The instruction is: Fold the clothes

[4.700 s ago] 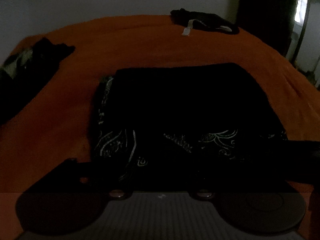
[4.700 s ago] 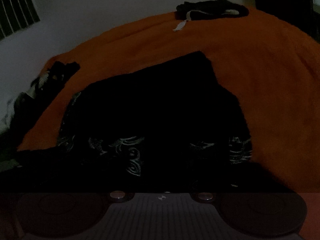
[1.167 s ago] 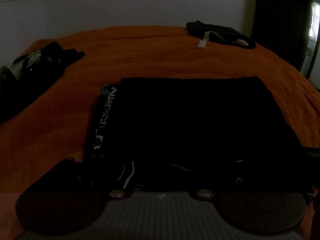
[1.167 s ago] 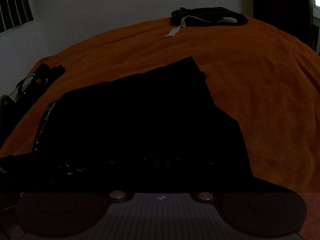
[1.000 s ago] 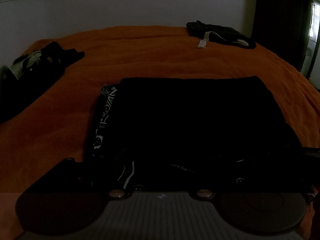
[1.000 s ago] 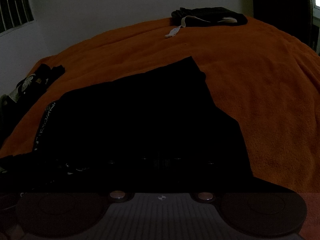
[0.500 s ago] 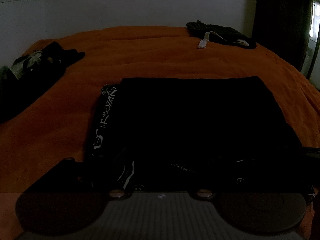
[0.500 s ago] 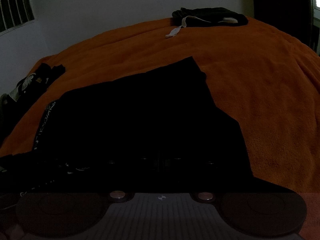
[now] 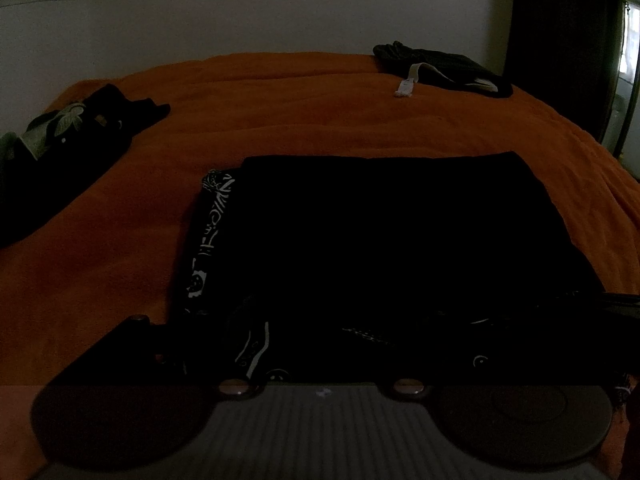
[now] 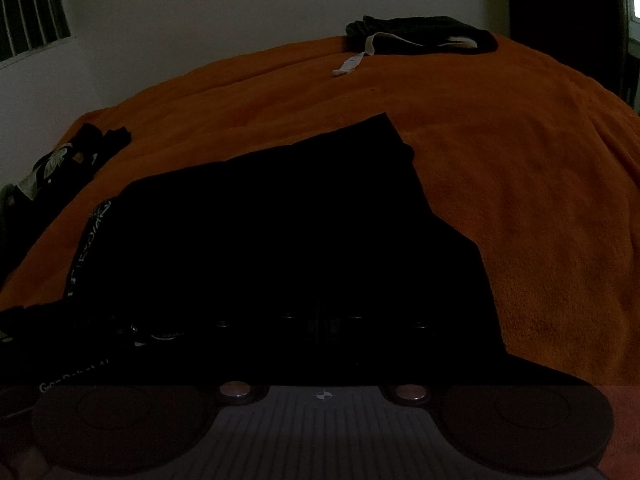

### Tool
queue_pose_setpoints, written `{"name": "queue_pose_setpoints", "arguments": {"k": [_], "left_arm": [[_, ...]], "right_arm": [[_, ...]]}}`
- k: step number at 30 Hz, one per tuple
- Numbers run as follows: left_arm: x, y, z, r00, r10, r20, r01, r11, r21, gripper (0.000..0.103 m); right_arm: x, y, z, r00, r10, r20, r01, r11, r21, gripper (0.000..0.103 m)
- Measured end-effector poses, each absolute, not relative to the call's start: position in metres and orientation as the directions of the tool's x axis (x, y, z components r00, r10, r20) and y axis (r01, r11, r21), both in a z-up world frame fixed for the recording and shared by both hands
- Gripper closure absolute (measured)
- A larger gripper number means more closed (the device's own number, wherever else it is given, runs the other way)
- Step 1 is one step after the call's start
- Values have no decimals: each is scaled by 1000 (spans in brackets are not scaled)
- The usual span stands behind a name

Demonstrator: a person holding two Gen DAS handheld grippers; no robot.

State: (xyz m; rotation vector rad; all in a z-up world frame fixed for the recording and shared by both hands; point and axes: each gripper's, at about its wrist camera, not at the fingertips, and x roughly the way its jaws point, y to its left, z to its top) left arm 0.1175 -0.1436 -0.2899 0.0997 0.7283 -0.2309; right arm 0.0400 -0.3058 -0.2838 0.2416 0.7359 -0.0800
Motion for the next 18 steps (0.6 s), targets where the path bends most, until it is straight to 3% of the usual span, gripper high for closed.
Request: {"name": "queue_pose_setpoints", "arguments": {"k": [18], "left_arm": [[117,-146,-290,723,-166,-671,233,972,10,25]], "right_arm": [[40,-306,-284,740,13,-673,154,970,188,103]]}}
